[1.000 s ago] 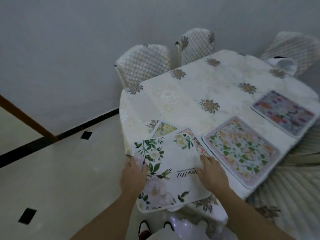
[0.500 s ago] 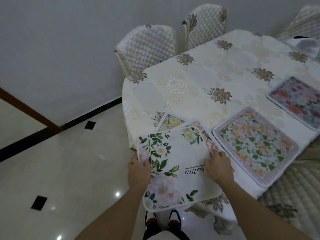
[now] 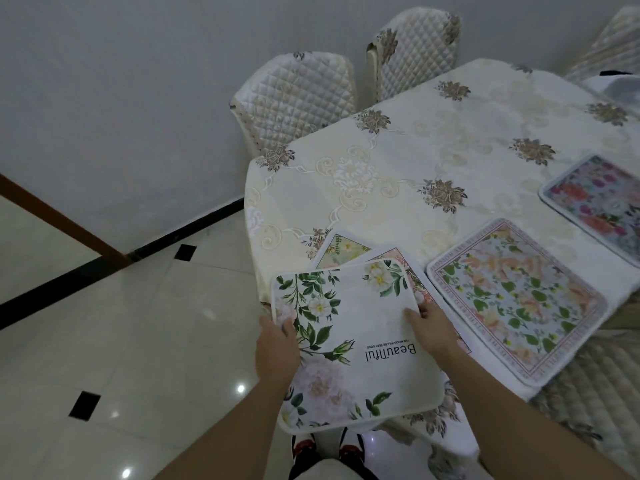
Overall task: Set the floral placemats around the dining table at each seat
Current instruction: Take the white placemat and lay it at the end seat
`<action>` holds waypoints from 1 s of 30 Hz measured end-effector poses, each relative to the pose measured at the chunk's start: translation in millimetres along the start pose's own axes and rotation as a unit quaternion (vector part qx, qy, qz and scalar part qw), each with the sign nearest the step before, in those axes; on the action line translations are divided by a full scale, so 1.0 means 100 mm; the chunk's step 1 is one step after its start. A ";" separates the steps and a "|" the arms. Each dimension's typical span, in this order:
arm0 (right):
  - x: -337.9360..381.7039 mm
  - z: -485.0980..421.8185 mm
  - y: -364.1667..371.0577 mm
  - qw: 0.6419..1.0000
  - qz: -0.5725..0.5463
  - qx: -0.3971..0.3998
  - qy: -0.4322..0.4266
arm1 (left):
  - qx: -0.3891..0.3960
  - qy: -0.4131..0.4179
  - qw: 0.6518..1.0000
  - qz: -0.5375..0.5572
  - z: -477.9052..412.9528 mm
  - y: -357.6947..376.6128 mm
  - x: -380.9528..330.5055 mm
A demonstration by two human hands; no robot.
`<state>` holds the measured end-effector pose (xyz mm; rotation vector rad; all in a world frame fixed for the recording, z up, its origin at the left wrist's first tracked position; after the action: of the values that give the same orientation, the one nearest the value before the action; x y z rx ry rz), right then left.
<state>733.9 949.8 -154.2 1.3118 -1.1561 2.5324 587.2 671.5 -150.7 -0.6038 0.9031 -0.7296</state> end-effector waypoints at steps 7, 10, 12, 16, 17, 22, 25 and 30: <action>0.16 0.00 -0.10 0.997 -0.046 0.014 -0.061 | 0.036 0.072 0.996 0.030 -0.08 -0.05 -0.15; 0.30 0.04 -0.31 0.995 -0.034 -0.025 -0.092 | 0.039 0.091 0.994 0.039 -0.02 -0.09 -0.42; 0.35 0.10 -0.51 0.993 -0.037 -0.055 -0.098 | 0.047 0.121 0.990 0.050 0.06 -0.13 -0.65; 0.35 0.28 -1.02 0.986 -0.046 -0.128 -0.092 | 0.080 0.196 0.975 0.059 0.28 -0.14 -1.15; 0.35 0.37 -1.16 0.984 -0.055 -0.146 -0.087 | 0.090 0.215 0.971 0.058 0.37 -0.13 -1.29; 0.19 0.93 -1.74 0.962 -0.088 -0.249 -0.062 | 0.143 0.315 0.937 0.042 0.89 0.01 -1.84; -0.02 1.42 -1.95 0.944 -0.115 -0.306 -0.030 | 0.187 0.362 0.912 0.033 1.25 0.16 -2.00; -0.37 2.33 -2.14 0.903 -0.151 -0.401 0.025 | 0.269 0.434 0.860 0.011 1.94 0.44 -2.11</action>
<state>994.4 962.7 28.1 1.0663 -1.5773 1.5620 678.8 893.1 12.7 0.2902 1.4427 -1.2115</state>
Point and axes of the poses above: each hand's wrist, its own z-axis away from the middle knuckle, its own y-axis out of the palm, x = y × z, the point moved 6 cm from there along -z, towards the middle knuckle, and after that the axes turned 14 degrees about -y, right-handed, at the moved point
